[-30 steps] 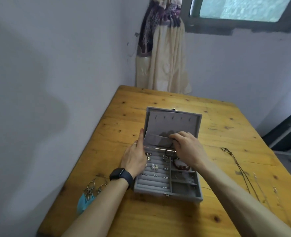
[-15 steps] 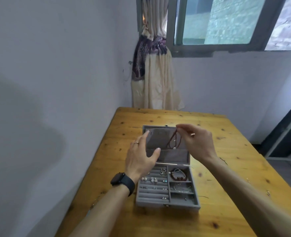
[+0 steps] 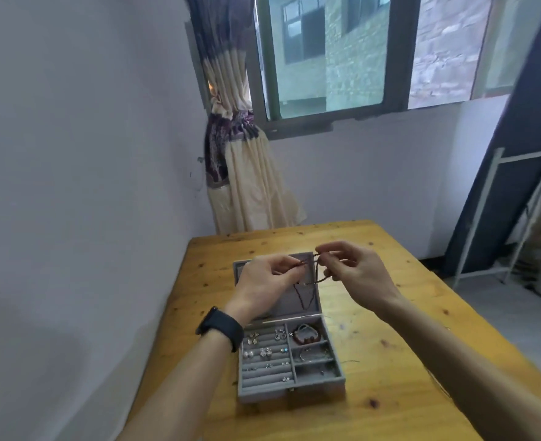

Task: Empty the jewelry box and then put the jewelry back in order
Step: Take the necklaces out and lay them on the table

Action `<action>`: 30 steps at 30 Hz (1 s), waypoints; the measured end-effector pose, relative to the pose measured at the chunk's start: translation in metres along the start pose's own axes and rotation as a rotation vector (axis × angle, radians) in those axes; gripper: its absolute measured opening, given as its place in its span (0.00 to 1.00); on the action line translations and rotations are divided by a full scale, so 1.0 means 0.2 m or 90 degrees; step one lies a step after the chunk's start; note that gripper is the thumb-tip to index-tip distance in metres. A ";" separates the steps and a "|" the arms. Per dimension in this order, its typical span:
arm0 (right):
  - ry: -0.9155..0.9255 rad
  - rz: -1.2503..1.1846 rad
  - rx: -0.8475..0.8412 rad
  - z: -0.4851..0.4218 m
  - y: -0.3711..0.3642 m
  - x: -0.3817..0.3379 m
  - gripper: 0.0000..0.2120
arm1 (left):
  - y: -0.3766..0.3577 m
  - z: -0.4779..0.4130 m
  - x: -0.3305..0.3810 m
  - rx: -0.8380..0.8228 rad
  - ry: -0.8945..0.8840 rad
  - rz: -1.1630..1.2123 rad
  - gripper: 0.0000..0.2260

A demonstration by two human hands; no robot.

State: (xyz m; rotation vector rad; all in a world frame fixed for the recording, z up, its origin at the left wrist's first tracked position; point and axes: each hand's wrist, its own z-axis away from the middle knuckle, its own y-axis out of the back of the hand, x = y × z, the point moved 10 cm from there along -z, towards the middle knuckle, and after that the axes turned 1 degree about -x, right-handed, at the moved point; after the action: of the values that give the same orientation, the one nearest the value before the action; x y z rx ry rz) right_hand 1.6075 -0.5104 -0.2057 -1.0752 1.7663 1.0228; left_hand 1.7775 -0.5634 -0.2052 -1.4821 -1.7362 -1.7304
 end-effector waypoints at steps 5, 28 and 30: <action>-0.073 -0.050 -0.068 0.18 0.06 0.10 0.07 | -0.06 0.00 0.05 -0.098 0.008 -0.040 0.08; -0.142 0.145 -0.146 0.66 0.33 0.46 0.10 | -0.61 -0.15 0.35 -0.121 0.109 0.161 0.10; -0.144 0.169 -0.142 0.70 0.34 0.50 0.12 | -0.62 -0.19 0.34 -0.115 0.140 0.226 0.10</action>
State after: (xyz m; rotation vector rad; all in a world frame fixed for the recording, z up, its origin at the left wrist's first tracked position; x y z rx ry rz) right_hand 1.5445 -0.3874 -0.3299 -0.8288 1.6659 1.4728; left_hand 1.6339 -0.5345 -0.2141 -1.4958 -1.1540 -1.8107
